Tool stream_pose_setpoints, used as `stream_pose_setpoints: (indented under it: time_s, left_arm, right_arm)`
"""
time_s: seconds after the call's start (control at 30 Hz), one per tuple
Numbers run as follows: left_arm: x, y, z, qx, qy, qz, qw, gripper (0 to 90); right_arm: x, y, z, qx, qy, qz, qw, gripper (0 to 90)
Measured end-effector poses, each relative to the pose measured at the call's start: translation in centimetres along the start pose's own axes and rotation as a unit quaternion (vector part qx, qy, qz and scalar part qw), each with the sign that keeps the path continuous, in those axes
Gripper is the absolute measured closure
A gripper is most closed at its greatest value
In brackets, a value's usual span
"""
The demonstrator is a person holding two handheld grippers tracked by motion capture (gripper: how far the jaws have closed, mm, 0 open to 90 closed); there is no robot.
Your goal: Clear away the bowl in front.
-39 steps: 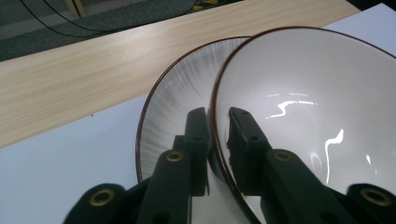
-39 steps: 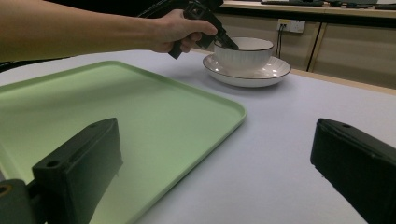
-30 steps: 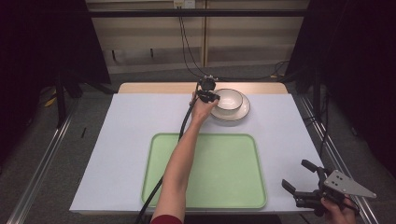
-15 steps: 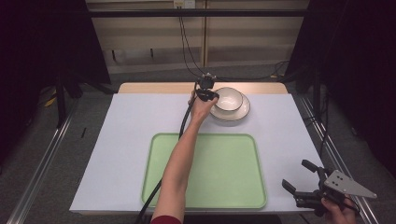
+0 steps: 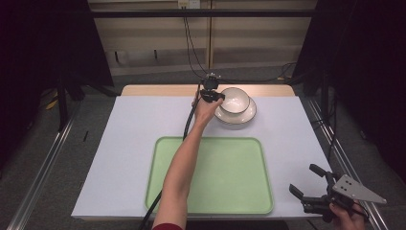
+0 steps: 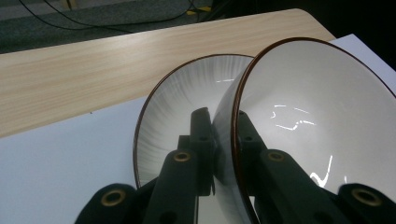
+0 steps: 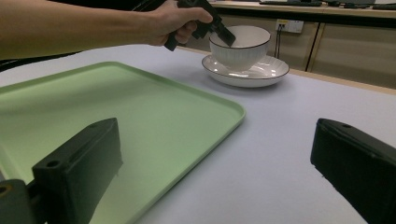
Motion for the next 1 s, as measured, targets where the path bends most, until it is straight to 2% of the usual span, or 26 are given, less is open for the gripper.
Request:
stream_pose_setpoints:
  time_s: [0.3, 0.33, 0.43, 0.7, 0.77, 0.83, 1.0]
  left_arm:
    - [-0.9, 0.2, 1.3, 0.004, 0.014, 0.000, 0.9999, 82.0]
    - [-1.0, 0.2, 1.3, 0.010, 0.016, 0.002, 0.9998, 82.0]
    - [-1.1, 0.0, 1.8, 0.006, 0.018, 0.000, 0.9998, 82.0]
    - [-1.4, -0.2, 3.1, 0.009, 0.023, 0.006, 0.9997, 81.9]
    - [-1.6, -0.1, 3.4, 0.012, 0.031, 0.011, 0.9994, 81.9]
    - [-1.6, -0.1, 3.9, 0.017, 0.030, 0.003, 0.9994, 81.9]
    - [-1.9, 0.1, 4.9, 0.020, 0.037, 0.000, 0.9991, 81.9]
  right_arm:
    - [0.0, -0.1, -0.1, 0.001, 0.000, -0.005, 1.0000, 1.5]
    - [0.0, -0.1, -0.1, 0.002, 0.001, -0.005, 1.0000, 1.5]
    - [0.0, -0.1, -0.1, 0.002, 0.000, -0.005, 1.0000, 1.5]
    - [0.0, 0.1, -0.1, 0.006, 0.001, -0.002, 1.0000, 1.5]
    - [0.0, 0.1, 0.0, 0.004, 0.001, 0.000, 1.0000, 1.5]
    - [0.0, 0.1, 0.0, 0.006, 0.001, -0.001, 1.0000, 1.5]
    - [0.0, 0.1, 0.0, 0.005, 0.000, 0.000, 1.0000, 1.5]
Point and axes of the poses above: each handheld gripper's, and its own axes: z roughly backward along the jaws, x roughly out of its underside, y roughly to its right, the point moved 8 cm from there along -z, roughly forward along the jaws
